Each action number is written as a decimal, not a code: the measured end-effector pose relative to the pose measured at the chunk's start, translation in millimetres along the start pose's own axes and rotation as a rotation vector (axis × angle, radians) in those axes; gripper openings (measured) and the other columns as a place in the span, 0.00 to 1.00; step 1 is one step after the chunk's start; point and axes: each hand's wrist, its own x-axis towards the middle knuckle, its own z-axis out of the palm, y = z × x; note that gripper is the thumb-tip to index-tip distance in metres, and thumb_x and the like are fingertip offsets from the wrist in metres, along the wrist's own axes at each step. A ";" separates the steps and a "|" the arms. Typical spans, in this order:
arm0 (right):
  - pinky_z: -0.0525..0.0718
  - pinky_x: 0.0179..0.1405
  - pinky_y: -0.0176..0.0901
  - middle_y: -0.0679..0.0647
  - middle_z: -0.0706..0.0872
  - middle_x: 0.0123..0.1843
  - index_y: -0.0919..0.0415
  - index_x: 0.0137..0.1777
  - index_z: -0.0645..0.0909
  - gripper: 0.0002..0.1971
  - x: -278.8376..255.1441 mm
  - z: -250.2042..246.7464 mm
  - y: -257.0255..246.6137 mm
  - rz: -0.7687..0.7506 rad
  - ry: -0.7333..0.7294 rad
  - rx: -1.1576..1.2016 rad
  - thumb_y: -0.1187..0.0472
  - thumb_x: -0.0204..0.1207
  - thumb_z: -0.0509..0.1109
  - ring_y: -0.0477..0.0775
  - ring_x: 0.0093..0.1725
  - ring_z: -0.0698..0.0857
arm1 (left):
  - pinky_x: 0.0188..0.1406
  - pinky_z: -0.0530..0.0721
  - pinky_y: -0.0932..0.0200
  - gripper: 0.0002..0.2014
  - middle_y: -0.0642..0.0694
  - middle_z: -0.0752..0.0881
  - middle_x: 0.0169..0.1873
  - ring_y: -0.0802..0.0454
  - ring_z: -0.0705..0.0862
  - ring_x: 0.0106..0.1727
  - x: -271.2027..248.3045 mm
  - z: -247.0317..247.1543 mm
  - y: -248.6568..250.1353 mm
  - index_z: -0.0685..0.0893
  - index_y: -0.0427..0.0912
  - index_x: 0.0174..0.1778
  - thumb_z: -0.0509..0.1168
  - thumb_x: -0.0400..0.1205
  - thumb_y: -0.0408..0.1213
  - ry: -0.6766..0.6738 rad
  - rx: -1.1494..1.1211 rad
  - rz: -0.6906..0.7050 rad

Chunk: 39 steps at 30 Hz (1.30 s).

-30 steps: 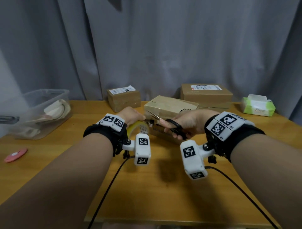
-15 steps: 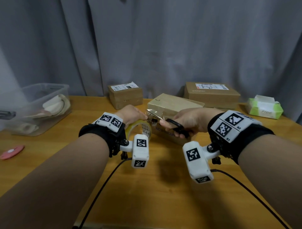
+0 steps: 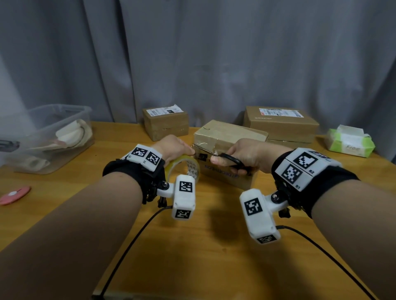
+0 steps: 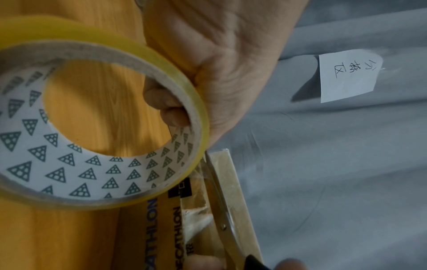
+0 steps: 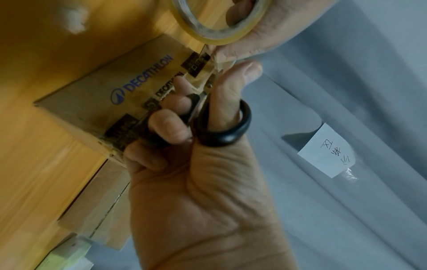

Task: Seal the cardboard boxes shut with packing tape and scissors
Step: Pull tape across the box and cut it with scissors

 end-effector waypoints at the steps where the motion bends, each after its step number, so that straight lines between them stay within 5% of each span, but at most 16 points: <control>1: 0.67 0.24 0.35 0.51 0.78 0.21 0.62 0.36 0.83 0.32 1.1 0.2 1.5 -0.018 0.017 -0.004 0.29 0.52 0.74 0.47 0.18 0.71 | 0.65 0.81 0.48 0.03 0.43 0.89 0.45 0.45 0.87 0.52 0.2 -0.4 0.0 0.88 0.44 0.42 0.71 0.78 0.38 -0.001 0.008 -0.007; 4: 0.68 0.25 0.36 0.57 0.81 0.27 0.69 0.43 0.86 0.43 4.9 0.5 7.0 -0.063 0.057 -0.018 0.26 0.46 0.75 0.49 0.20 0.71 | 0.64 0.81 0.47 0.08 0.41 0.89 0.50 0.43 0.87 0.53 0.9 -1.8 0.0 0.89 0.44 0.47 0.72 0.76 0.42 -0.009 0.045 -0.020; 9: 0.70 0.20 0.32 0.50 0.81 0.20 0.65 0.48 0.89 0.31 7.4 -0.1 9.3 -0.075 0.082 0.010 0.36 0.60 0.78 0.45 0.16 0.72 | 0.61 0.83 0.44 0.15 0.40 0.90 0.46 0.40 0.88 0.51 0.0 -4.6 -0.5 0.89 0.38 0.51 0.73 0.75 0.45 -0.012 0.093 -0.064; 15: 0.76 0.24 0.34 0.49 0.81 0.22 0.62 0.47 0.87 0.28 7.3 -0.2 14.3 -0.085 0.014 0.006 0.39 0.57 0.77 0.45 0.18 0.75 | 0.55 0.86 0.49 0.15 0.38 0.90 0.47 0.44 0.87 0.45 -17.3 -12.6 -3.3 0.88 0.35 0.51 0.68 0.79 0.44 0.008 0.185 -0.076; 18: 0.83 0.36 0.40 0.52 0.84 0.31 0.59 0.49 0.86 0.28 9.6 3.4 19.6 -0.070 -0.008 -0.071 0.39 0.54 0.78 0.48 0.30 0.81 | 0.37 0.82 0.61 0.10 0.45 0.87 0.39 0.52 0.85 0.38 -27.0 -13.9 -10.0 0.86 0.36 0.49 0.69 0.79 0.39 0.083 0.079 -0.087; 23: 0.78 0.58 0.46 0.49 0.84 0.51 0.52 0.55 0.81 0.26 14.4 18.7 25.0 -0.060 -0.023 -0.257 0.39 0.61 0.79 0.52 0.54 0.82 | 0.50 0.83 0.58 0.09 0.48 0.86 0.38 0.53 0.83 0.38 -37.3 -12.6 -20.5 0.85 0.38 0.52 0.69 0.80 0.38 0.132 -0.062 -0.031; 27: 0.79 0.64 0.50 0.51 0.81 0.63 0.50 0.67 0.77 0.31 15.6 36.6 32.1 -0.048 -0.038 -0.448 0.43 0.65 0.80 0.54 0.61 0.79 | 0.33 0.80 0.65 0.08 0.46 0.86 0.37 0.54 0.83 0.33 -40.7 -14.0 -23.6 0.84 0.37 0.53 0.68 0.80 0.36 0.166 -0.110 -0.030; 30: 0.75 0.68 0.46 0.51 0.75 0.74 0.52 0.79 0.68 0.35 12.0 38.1 30.2 -0.071 -0.061 -0.580 0.52 0.73 0.77 0.55 0.71 0.75 | 0.31 0.79 0.66 0.05 0.46 0.85 0.36 0.55 0.83 0.33 -41.2 -15.5 -24.5 0.85 0.37 0.49 0.68 0.81 0.34 0.198 -0.131 -0.018; 32: 0.78 0.58 0.41 0.51 0.81 0.67 0.54 0.73 0.77 0.25 11.9 30.8 21.0 -0.141 0.024 -0.648 0.55 0.76 0.73 0.52 0.64 0.80 | 0.35 0.80 0.65 0.02 0.47 0.85 0.36 0.56 0.82 0.34 -36.3 -17.2 -24.2 0.85 0.39 0.43 0.68 0.81 0.33 0.246 -0.111 0.039; 35: 0.82 0.47 0.47 0.52 0.86 0.49 0.57 0.54 0.86 0.11 14.3 16.9 -3.4 -0.342 0.509 -0.520 0.52 0.80 0.68 0.54 0.50 0.84 | 0.44 0.79 0.62 0.06 0.51 0.84 0.35 0.60 0.80 0.36 -25.9 -18.5 -22.7 0.83 0.40 0.38 0.67 0.81 0.32 0.293 -0.080 0.121; 37: 0.80 0.57 0.51 0.53 0.83 0.55 0.56 0.60 0.82 0.14 25.7 10.4 -20.0 -0.466 0.711 -0.519 0.50 0.82 0.64 0.56 0.58 0.80 | 0.41 0.75 0.68 0.05 0.54 0.82 0.33 0.64 0.77 0.36 -20.5 -16.9 -21.8 0.83 0.38 0.40 0.66 0.81 0.31 0.305 -0.032 0.158; 39: 0.69 0.72 0.54 0.57 0.76 0.73 0.55 0.74 0.74 0.21 42.5 10.4 -31.2 -0.471 0.630 -0.626 0.48 0.85 0.58 0.59 0.73 0.72 | 0.34 0.71 0.72 0.04 0.56 0.81 0.33 0.66 0.76 0.36 -15.1 -14.9 -23.6 0.84 0.35 0.44 0.65 0.81 0.30 0.302 0.025 0.181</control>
